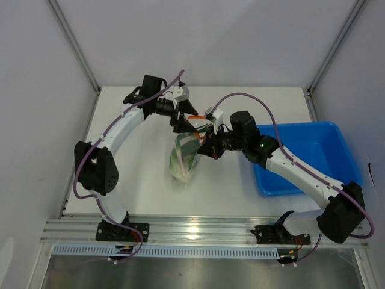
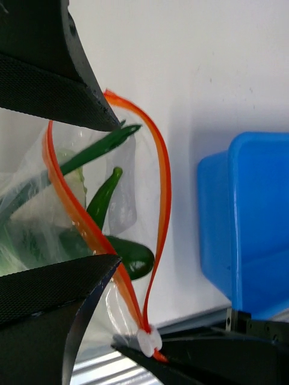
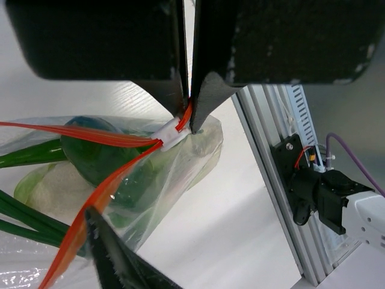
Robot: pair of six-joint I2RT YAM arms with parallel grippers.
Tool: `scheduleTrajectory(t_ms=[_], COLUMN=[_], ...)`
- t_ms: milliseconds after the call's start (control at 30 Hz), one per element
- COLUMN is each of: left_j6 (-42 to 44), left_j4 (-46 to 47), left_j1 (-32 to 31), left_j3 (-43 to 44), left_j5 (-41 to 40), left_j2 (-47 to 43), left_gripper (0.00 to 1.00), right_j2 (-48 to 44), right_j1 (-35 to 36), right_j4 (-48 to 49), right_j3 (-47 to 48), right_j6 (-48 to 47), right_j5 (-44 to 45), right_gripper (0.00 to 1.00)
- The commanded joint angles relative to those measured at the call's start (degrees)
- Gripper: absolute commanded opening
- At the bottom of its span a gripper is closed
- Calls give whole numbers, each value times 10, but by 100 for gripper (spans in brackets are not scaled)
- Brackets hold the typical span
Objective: Place the food in the zip-top bag and seal the zipper
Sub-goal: Pick up the zipper food storage bag at the center of the board.
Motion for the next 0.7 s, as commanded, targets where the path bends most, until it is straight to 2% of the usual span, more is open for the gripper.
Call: scheduleTrajectory(t_ms=[0,233,267,367,433,567,667], left_j6=[67,77,84,118,102,115,88], left_j4=[-80,-106,-132,-180,-164,-189,-154], left_j1=[-4,9,9,-2,-9,-22,-22], left_j3=[22,-17,-11,12,-10,-9,-44], left_j5=[82,138,139,105,111,76,56], left_j2=[3,-29,-25,-7,-11,-8,-26], left_gripper=[82,80,80,80,80,74,41], right_j2=[5,5,4,-4,-4,-3,1], right_j1=[-3,-2,-3,-3,-4,-8,-10], right_j4=[10,11,10,10,7,3,9], right_j3=[32,30,30,29,30,31,28], right_j6=[-14,-15,-15,-16,-18,-22,-23], right_j5=[-18,-23,-22,-19,-19,-22,-22], right_gripper=[0,0,0,0,0,0,0])
